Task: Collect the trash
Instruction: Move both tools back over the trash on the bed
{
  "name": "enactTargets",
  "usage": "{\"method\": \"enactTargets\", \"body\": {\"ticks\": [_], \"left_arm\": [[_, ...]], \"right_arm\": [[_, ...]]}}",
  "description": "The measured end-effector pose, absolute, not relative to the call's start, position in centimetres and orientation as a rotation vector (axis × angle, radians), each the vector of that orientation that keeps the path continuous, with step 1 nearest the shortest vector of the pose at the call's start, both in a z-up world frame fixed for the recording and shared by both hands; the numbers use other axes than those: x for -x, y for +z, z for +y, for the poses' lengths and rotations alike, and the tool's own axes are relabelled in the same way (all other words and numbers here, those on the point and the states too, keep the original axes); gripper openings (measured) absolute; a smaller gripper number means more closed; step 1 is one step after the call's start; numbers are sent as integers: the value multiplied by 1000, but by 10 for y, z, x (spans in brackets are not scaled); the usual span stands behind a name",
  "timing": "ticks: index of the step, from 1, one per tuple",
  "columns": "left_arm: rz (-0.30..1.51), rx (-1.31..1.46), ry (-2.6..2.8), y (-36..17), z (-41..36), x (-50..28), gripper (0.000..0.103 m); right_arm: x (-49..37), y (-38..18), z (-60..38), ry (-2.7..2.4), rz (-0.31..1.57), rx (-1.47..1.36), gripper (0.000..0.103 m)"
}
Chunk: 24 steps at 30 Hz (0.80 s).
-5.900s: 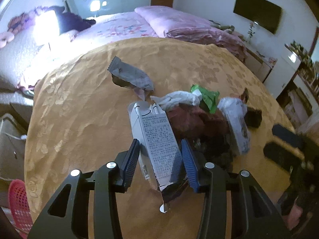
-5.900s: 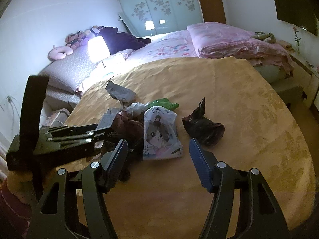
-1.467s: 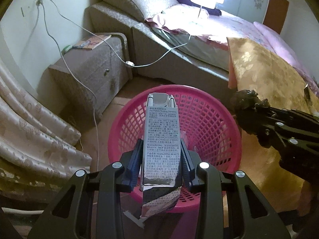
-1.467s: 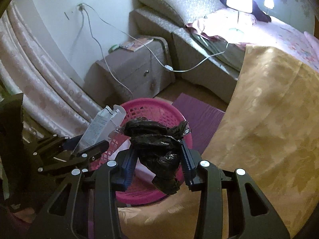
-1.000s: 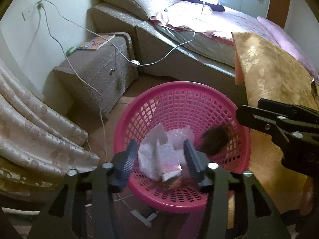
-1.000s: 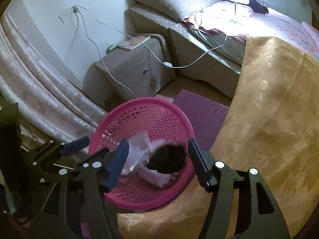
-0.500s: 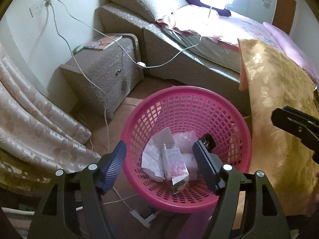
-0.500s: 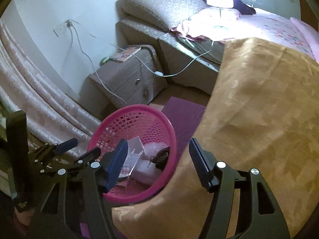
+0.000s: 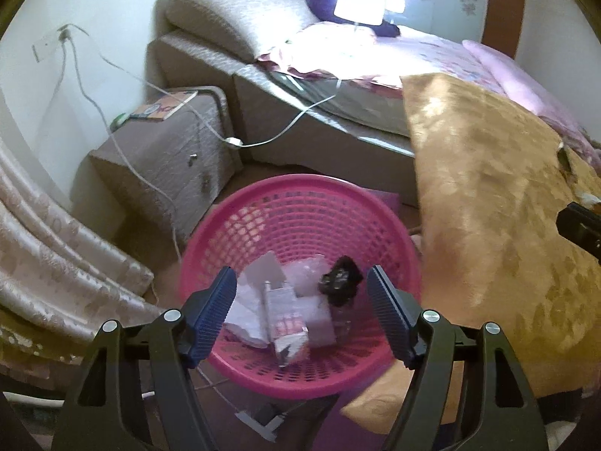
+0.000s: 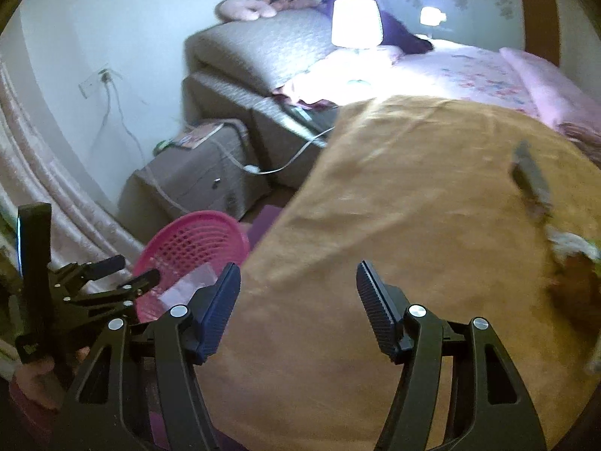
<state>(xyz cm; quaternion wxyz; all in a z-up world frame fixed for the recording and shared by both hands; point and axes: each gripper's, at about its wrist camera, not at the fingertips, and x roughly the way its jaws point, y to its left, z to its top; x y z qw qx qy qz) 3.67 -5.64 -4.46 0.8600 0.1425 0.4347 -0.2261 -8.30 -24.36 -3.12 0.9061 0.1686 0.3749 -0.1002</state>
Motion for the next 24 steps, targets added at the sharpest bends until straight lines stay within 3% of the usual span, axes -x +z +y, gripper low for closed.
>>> {"method": "enactTargets", "body": {"ticks": [24], "left_arm": [[860, -403, -750, -29, -155, 32, 72]], "right_arm": [[219, -31, -340, -575, 681, -431, 68]]}}
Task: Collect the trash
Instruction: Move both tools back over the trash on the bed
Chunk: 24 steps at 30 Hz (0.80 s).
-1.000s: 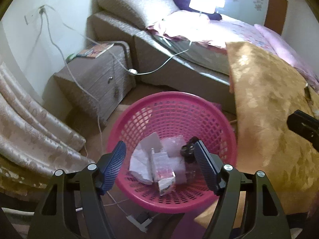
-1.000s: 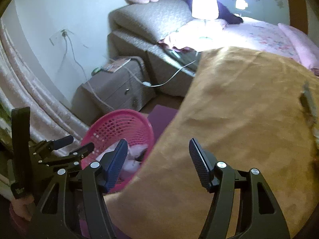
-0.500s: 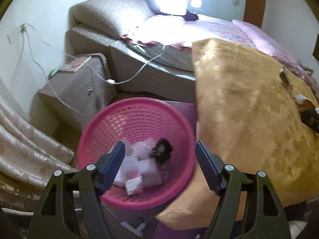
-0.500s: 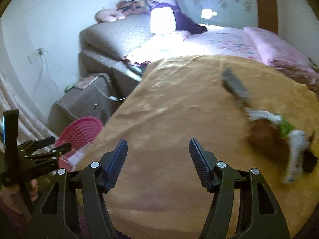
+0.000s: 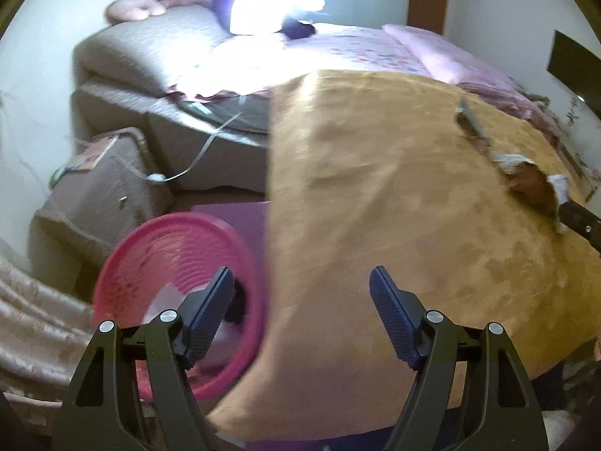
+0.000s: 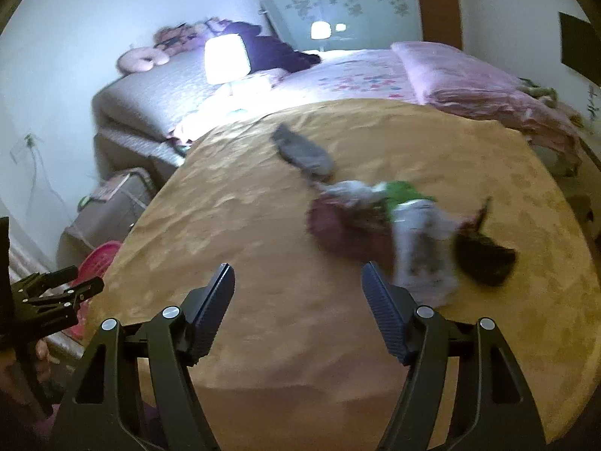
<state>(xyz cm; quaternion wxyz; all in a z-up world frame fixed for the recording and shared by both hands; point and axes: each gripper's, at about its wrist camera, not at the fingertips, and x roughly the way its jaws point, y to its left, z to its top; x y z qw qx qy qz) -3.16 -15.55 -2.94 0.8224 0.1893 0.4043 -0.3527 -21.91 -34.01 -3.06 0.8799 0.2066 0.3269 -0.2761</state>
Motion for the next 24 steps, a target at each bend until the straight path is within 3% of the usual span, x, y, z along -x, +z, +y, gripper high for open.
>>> {"method": "enactTargets", "body": {"ticks": [24], "left_arm": [[859, -386, -1103, -17, -322, 111, 72]], "right_arm": [[289, -49, -391, -728, 642, -554, 68]]}}
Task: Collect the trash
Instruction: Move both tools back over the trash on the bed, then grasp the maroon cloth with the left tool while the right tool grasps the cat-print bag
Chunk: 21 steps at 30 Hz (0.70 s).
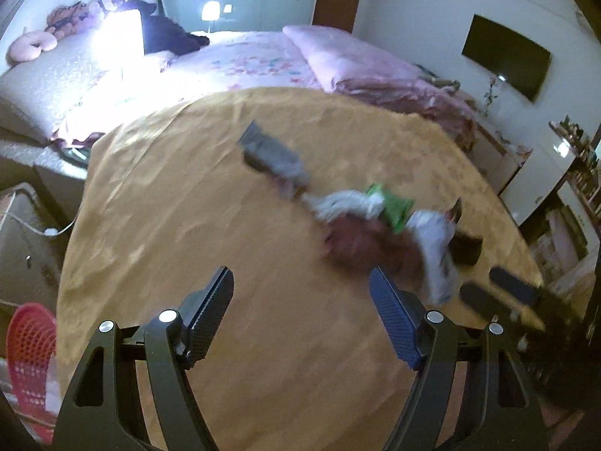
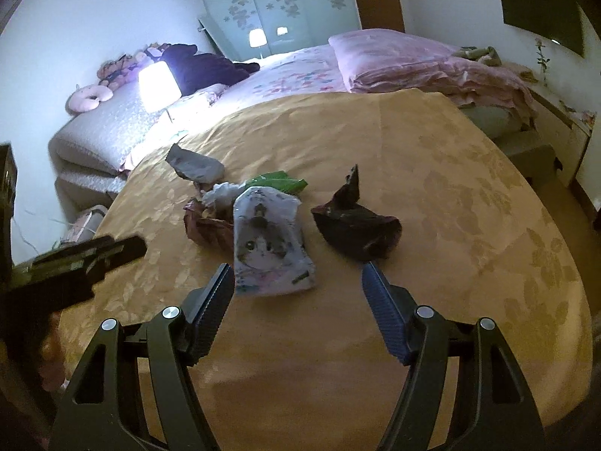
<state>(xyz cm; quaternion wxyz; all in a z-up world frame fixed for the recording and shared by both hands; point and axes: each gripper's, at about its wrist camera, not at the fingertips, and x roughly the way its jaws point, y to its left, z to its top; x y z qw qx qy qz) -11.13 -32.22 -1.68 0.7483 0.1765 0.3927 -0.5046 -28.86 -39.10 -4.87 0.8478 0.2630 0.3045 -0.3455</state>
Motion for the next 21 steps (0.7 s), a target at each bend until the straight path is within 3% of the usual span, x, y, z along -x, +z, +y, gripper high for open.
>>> {"method": "enactTargets", "body": {"ticks": [10, 17, 21], "left_arm": [[982, -376, -1151, -39, -374, 111, 71], [1031, -356, -1192, -50, -383, 110, 40], [1014, -354, -1218, -52, -383, 114, 34]], "right_arm": [[291, -50, -393, -722, 640, -569, 68], [291, -53, -396, -714, 638, -588, 68], [292, -52, -395, -709, 635, -590, 68]]}}
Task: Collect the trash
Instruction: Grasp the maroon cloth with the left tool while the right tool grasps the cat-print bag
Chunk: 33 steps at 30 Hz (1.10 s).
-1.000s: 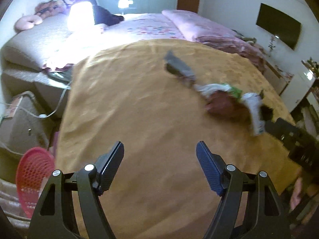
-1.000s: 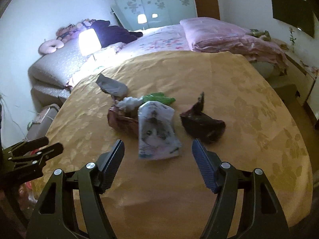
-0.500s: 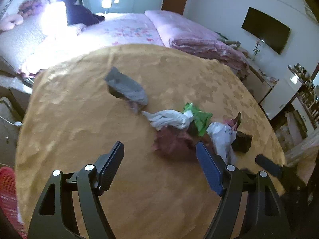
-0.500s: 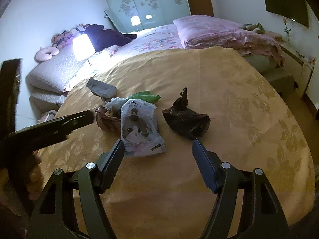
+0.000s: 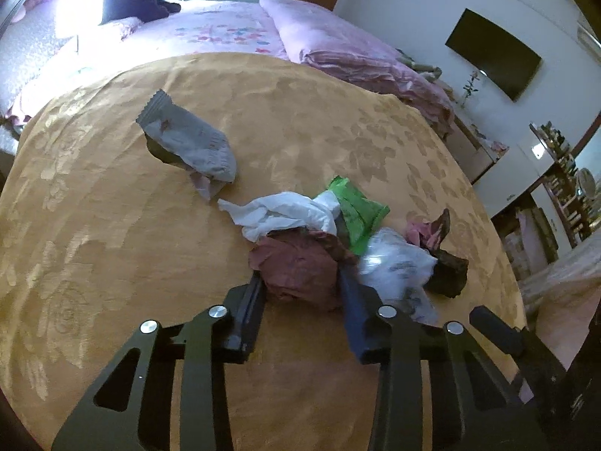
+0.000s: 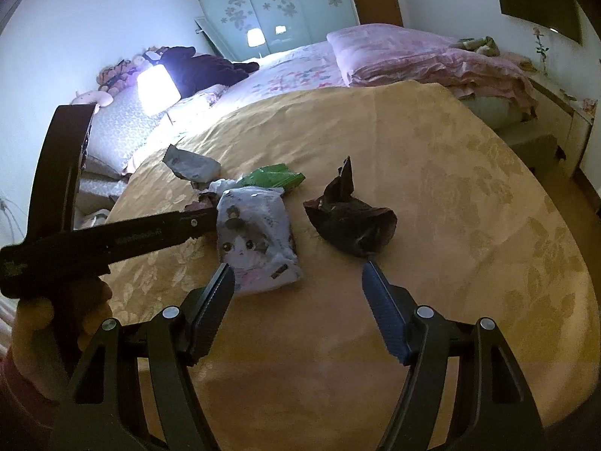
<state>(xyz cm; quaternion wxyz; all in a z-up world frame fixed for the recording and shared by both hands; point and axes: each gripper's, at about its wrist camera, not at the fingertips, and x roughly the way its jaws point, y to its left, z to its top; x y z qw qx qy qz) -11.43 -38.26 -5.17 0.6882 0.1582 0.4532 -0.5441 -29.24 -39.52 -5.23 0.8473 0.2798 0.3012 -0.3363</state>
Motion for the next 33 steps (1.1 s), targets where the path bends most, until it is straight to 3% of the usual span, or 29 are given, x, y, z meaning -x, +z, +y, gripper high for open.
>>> {"method": "enactTargets", "body": {"ticks": [19, 33], "left_arm": [[969, -322, -1170, -30, -291, 87, 30], [860, -349, -1162, -13, -270, 87, 30]], "right_arm": [[267, -46, -386, -632, 648, -484, 68], [229, -49, -365, -417, 700, -477, 68]]}}
